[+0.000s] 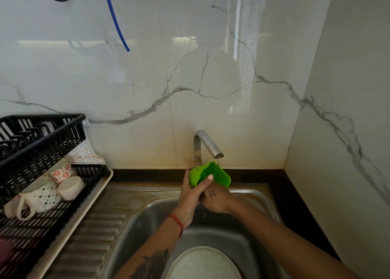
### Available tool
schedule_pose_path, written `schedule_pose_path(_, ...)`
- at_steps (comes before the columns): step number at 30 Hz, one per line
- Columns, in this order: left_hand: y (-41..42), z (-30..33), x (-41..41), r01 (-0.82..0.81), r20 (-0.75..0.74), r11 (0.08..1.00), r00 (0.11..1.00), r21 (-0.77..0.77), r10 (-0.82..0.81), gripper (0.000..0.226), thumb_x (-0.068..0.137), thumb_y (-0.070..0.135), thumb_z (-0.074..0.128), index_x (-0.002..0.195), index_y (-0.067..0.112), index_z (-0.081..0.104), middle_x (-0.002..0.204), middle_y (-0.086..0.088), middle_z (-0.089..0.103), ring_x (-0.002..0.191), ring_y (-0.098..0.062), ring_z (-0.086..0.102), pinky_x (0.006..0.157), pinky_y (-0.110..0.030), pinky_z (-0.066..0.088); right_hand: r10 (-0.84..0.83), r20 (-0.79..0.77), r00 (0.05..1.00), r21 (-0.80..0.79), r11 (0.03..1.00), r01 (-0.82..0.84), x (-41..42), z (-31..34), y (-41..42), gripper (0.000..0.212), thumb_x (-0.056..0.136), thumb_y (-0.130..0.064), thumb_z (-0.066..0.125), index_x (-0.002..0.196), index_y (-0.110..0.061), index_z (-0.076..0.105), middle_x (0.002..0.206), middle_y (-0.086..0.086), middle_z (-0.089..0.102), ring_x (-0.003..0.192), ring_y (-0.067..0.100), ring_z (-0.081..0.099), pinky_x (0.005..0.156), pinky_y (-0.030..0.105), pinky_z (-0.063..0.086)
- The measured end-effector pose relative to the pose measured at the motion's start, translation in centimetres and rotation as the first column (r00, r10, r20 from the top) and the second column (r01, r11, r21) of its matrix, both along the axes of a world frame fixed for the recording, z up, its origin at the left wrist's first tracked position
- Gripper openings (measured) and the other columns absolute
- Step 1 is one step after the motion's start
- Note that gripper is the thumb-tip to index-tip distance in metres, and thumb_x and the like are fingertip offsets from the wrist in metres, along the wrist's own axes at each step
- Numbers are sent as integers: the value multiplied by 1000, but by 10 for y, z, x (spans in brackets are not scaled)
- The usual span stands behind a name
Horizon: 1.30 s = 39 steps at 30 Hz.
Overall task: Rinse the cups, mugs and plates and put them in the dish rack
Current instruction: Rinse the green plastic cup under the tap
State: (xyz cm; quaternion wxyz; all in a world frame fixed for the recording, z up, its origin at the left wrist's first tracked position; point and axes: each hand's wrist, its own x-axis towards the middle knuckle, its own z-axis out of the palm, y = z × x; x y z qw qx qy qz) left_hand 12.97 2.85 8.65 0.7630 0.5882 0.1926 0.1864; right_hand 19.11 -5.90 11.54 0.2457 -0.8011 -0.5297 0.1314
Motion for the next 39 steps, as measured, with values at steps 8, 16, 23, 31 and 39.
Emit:
schedule_pose_path(8, 9, 3, 6, -9, -113, 989, 993, 147, 25, 67, 88, 25, 67, 146, 25, 36, 118, 4, 55, 109, -15, 51, 96, -44, 50, 247, 589, 770, -523, 843, 129, 10, -4, -8, 37, 92, -28, 55, 122, -7, 58, 119, 13, 63, 113, 29, 55, 98, 35, 39)
schedule_pose_path(16, 16, 16, 1, 47, -139, 980, 990, 194, -20, 73, 79, 36, 72, 142, 26, 38, 129, -1, 48, 109, -16, 51, 83, -32, 56, 209, 636, 743, -366, 929, 53, 17, -12, -18, 26, 93, -8, 50, 116, -1, 59, 111, 18, 64, 101, 33, 60, 86, 39, 47)
schedule_pose_path(23, -4, 8, 3, -8, -19, 991, 1000, 132, 11, 47, 87, 29, 65, 125, 47, 43, 133, -4, 43, 118, -23, 52, 89, -38, 54, -8, 239, 971, 24, 1000, 2, 0, -15, -4, 19, 90, -4, 52, 105, -2, 64, 98, 16, 67, 82, 27, 65, 71, 35, 54)
schedule_pose_path(31, 6, 1, 0, 88, -48, 993, 995, 76, -85, 62, 90, 24, 60, 146, 32, 33, 130, -3, 47, 98, -6, 52, 60, -17, 54, 258, 651, 714, -401, 915, 36, 21, -9, -16, 37, 96, -42, 48, 120, -17, 57, 111, 5, 65, 105, 24, 59, 99, 37, 42)
schedule_pose_path(39, 5, 6, -1, 102, -12, 994, 995, 36, -101, 88, 69, 39, 71, 144, 36, 26, 127, 5, 45, 99, -8, 55, 74, -27, 55, 147, 508, 849, -315, 949, 24, 21, -7, -15, 27, 94, -10, 50, 119, -4, 57, 110, 14, 64, 101, 30, 61, 88, 35, 46)
